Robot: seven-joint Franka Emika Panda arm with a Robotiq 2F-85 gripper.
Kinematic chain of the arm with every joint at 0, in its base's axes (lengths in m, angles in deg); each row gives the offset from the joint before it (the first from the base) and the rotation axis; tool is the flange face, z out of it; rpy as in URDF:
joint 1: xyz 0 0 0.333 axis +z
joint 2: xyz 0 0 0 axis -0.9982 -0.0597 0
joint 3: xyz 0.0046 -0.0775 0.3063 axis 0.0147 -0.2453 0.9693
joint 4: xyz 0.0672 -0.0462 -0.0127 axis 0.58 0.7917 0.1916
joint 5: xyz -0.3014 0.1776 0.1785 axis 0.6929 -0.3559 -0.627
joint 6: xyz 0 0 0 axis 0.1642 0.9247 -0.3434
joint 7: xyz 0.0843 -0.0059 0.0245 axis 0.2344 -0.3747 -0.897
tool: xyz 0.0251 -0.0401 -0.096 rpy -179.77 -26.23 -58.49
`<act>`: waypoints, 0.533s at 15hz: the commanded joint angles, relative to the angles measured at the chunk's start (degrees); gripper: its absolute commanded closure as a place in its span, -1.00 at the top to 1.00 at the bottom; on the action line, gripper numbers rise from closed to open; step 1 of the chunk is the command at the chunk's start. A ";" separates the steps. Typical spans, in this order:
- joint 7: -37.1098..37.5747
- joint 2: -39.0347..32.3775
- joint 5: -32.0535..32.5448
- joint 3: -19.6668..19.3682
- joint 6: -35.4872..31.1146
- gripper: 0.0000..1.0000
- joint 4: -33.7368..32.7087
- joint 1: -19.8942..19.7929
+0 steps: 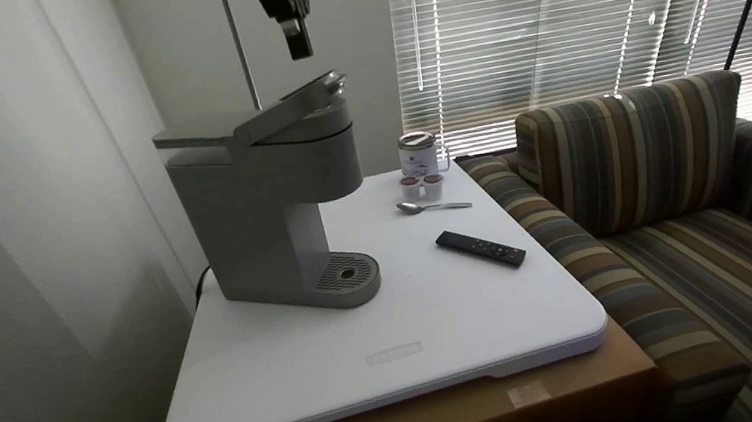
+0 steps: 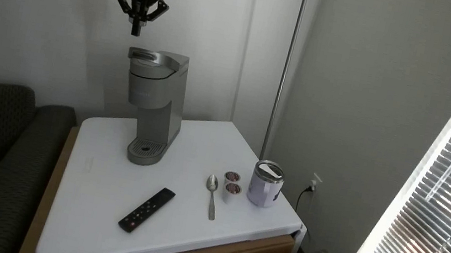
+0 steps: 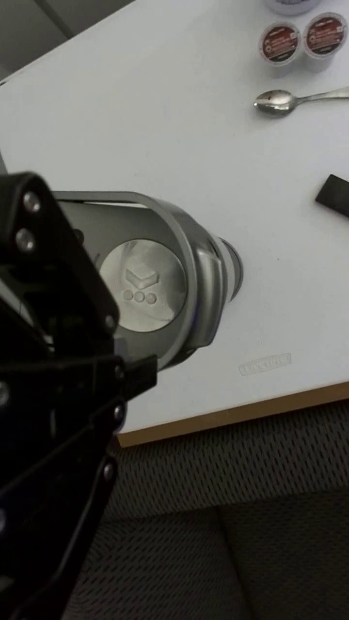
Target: Close the lid of the coffee maker
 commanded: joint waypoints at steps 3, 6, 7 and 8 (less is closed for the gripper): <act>5.33 -0.20 -0.46 -0.26 1.89 -1.00 0.91 -0.74; 6.02 -1.32 -0.83 0.14 1.26 -1.00 1.05 -1.20; 6.01 -1.71 -0.98 0.26 1.21 -1.00 1.04 -1.31; 5.85 -2.20 -1.16 0.39 0.99 -1.00 1.01 -1.45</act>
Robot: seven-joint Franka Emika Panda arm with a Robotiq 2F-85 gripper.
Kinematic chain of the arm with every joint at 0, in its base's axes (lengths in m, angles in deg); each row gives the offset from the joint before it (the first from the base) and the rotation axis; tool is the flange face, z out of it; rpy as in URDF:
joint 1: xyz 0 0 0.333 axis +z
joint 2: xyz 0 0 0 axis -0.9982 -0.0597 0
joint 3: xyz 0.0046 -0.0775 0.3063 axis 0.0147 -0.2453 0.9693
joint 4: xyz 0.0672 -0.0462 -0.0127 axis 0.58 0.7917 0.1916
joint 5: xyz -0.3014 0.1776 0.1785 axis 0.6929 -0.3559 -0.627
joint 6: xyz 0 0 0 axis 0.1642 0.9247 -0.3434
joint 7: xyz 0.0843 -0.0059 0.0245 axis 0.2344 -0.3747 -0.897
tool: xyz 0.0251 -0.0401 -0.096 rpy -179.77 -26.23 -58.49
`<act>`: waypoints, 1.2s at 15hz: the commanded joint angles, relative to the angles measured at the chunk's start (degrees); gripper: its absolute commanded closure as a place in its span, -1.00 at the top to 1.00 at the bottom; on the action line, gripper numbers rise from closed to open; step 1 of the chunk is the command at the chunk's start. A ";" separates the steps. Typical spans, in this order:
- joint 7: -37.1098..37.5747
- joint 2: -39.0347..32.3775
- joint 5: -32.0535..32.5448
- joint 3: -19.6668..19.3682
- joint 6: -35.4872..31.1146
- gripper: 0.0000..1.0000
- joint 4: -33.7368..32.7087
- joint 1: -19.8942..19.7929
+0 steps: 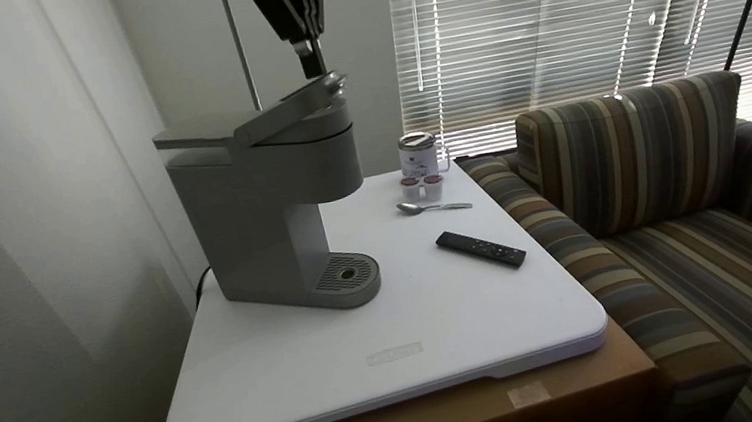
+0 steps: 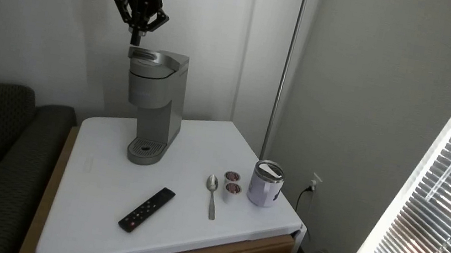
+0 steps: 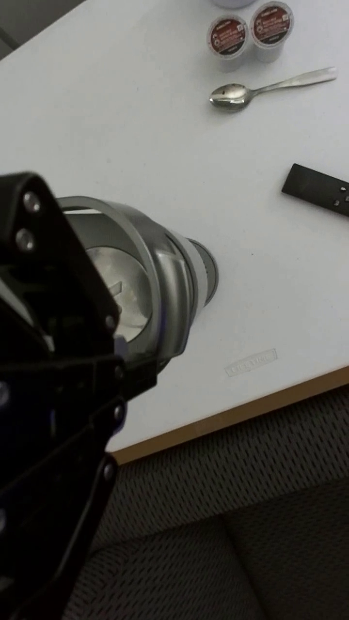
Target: Close the lid of the coffee maker
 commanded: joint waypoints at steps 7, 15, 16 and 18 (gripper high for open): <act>1.24 -1.70 -2.93 0.74 -0.79 -1.00 0.60 -1.46; 6.98 -2.90 -5.30 0.64 0.44 -1.00 1.43 -1.58; 7.99 -3.11 -5.53 0.58 0.74 -1.00 1.56 -1.61; 9.45 -3.66 -6.21 0.70 1.02 -1.00 1.91 -1.84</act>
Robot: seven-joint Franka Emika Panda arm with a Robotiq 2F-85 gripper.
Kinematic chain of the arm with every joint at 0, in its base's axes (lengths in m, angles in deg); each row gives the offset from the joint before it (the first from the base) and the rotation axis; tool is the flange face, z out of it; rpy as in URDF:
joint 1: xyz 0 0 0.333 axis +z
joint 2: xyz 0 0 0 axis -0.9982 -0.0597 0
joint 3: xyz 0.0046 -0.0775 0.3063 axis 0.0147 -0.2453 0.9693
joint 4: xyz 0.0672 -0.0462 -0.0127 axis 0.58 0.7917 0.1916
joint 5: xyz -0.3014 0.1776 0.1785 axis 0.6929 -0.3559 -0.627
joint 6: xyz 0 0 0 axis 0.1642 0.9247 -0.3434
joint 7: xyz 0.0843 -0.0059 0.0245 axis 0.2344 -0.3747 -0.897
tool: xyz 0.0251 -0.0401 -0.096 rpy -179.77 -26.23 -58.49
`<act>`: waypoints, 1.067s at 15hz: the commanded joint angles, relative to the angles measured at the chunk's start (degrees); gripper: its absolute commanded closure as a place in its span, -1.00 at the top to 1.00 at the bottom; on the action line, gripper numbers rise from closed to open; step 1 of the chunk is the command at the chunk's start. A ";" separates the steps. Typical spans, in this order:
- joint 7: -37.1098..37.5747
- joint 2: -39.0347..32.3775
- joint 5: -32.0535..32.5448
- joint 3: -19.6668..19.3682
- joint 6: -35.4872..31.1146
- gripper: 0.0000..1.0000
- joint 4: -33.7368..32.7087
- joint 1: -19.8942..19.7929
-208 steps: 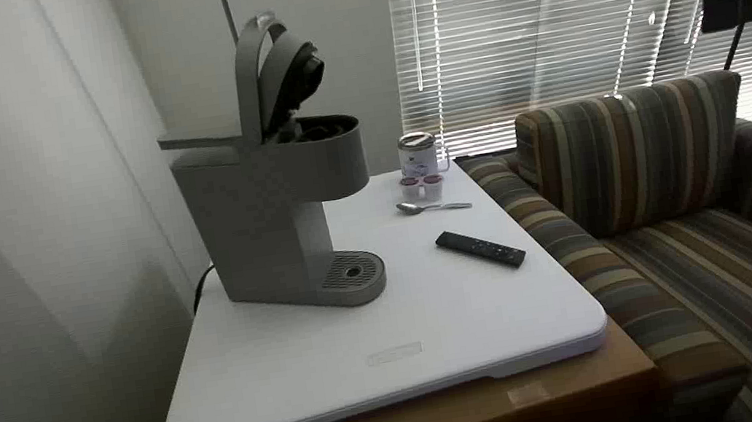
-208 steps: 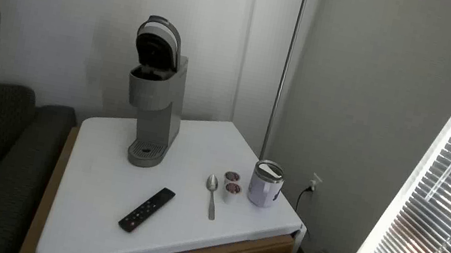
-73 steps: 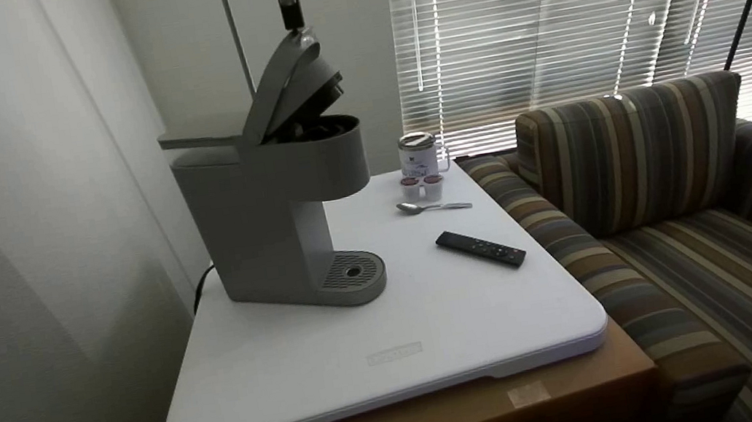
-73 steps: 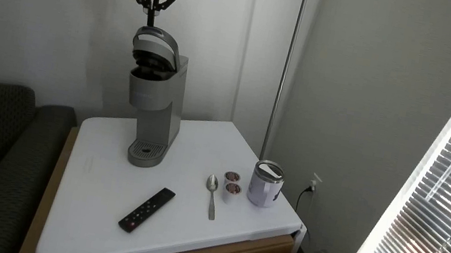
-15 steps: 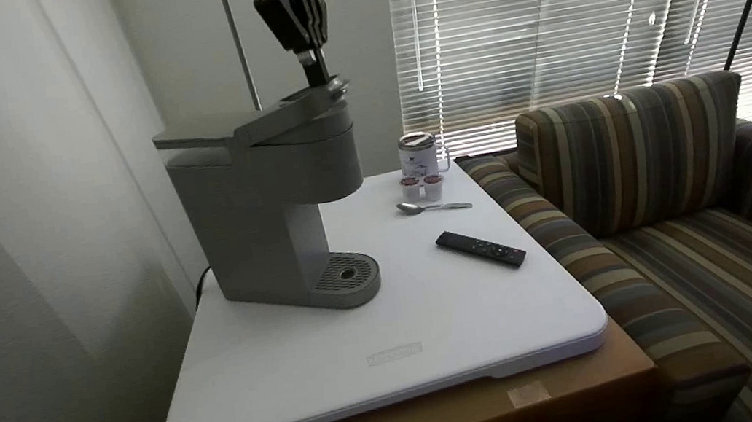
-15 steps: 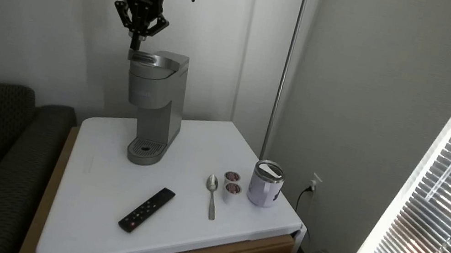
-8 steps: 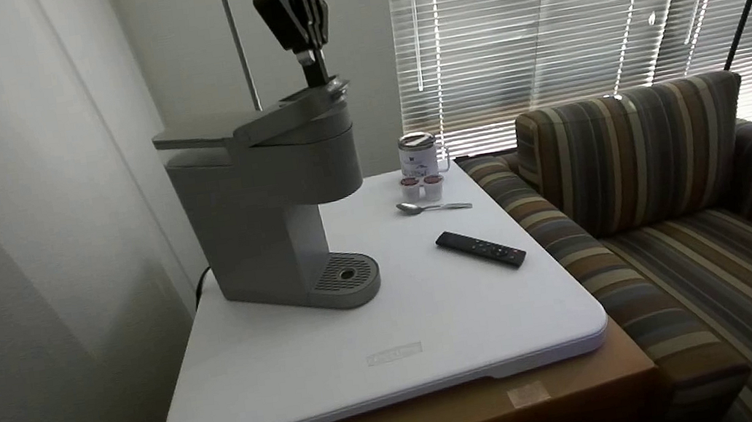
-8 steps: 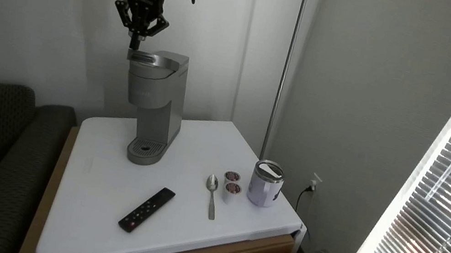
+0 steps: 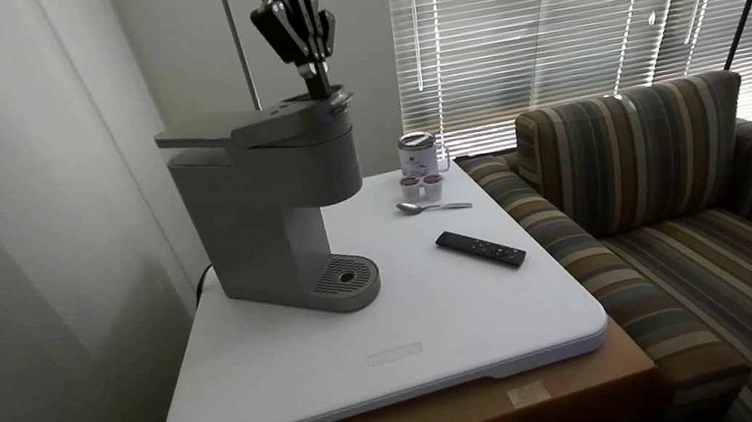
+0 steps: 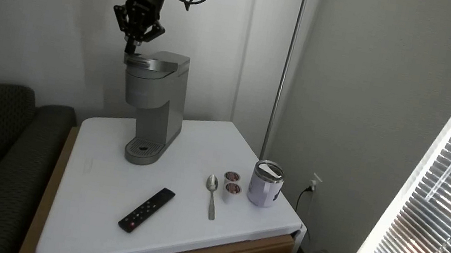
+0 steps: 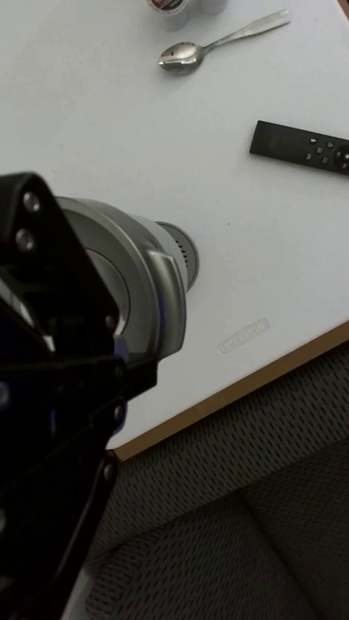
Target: Close the lid of the coffee maker
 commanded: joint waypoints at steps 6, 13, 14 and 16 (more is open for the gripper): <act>2.97 -3.95 -3.83 0.78 0.46 -1.00 1.81 -1.53; 3.08 -2.22 -3.29 -0.31 1.44 -1.00 1.20 -0.87; 3.38 -1.91 -3.09 -0.44 1.40 -1.00 1.18 -0.71; 3.90 -1.62 -2.89 -0.55 1.48 -1.00 1.20 -0.61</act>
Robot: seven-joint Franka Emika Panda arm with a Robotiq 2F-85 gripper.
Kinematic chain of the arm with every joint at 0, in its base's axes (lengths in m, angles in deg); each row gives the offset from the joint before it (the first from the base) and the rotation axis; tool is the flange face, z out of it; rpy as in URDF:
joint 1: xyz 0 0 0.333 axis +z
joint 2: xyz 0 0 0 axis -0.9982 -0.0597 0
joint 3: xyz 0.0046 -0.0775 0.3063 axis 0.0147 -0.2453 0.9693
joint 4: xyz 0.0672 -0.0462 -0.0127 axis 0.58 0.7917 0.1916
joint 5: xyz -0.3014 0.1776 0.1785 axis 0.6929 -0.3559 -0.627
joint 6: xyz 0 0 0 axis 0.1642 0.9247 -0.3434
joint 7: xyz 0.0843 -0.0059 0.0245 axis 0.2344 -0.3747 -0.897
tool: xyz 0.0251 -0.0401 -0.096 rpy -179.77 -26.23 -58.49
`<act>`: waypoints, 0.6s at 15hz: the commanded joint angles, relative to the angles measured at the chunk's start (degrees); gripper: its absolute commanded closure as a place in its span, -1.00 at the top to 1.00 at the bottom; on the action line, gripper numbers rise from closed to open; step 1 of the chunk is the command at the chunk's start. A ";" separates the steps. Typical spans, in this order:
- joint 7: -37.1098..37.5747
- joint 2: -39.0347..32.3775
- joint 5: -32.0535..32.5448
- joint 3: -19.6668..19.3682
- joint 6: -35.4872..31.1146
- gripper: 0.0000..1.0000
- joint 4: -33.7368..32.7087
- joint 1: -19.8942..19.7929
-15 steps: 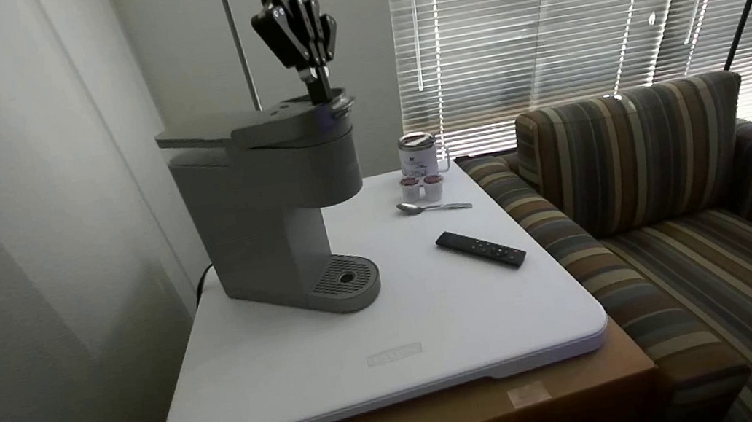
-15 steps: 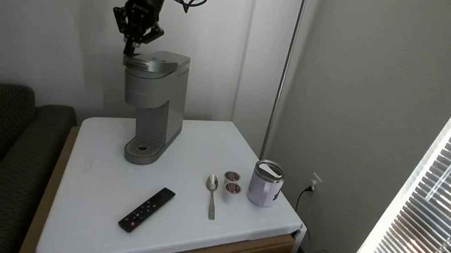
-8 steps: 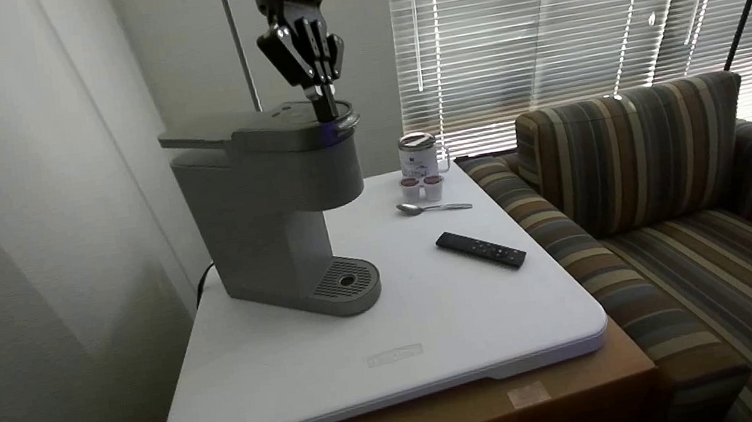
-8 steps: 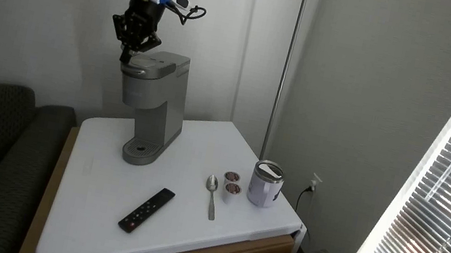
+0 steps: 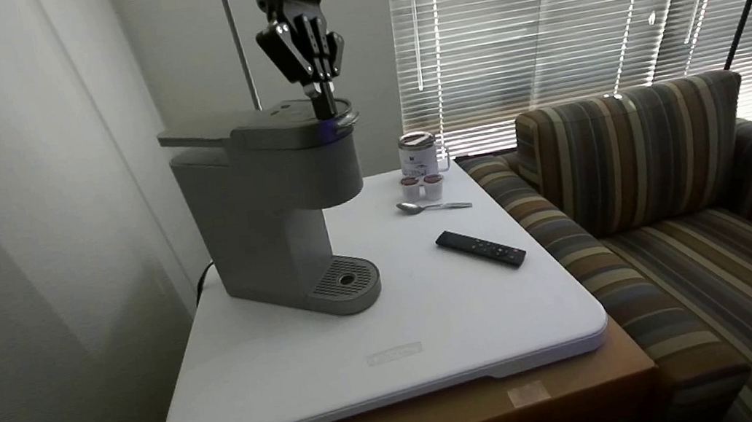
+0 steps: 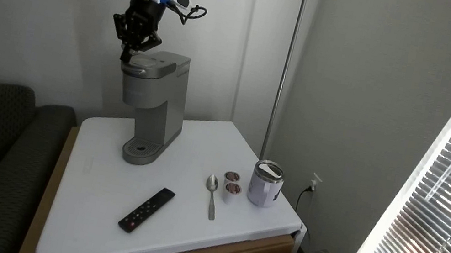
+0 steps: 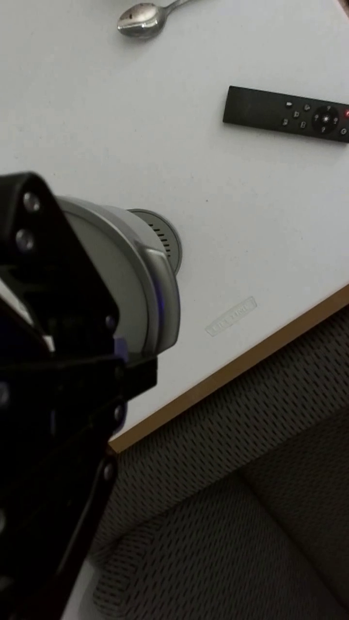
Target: Close the lid of the coffee maker
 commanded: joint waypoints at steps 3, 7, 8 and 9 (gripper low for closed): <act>1.37 0.17 0.52 -0.49 0.36 -1.00 1.01 0.12; 1.49 0.30 0.69 -0.65 -1.40 -1.00 0.72 0.02; 1.44 0.36 0.74 -0.68 -1.58 -1.00 0.67 0.03; 0.95 0.36 0.85 -0.68 -1.97 -1.00 0.55 0.07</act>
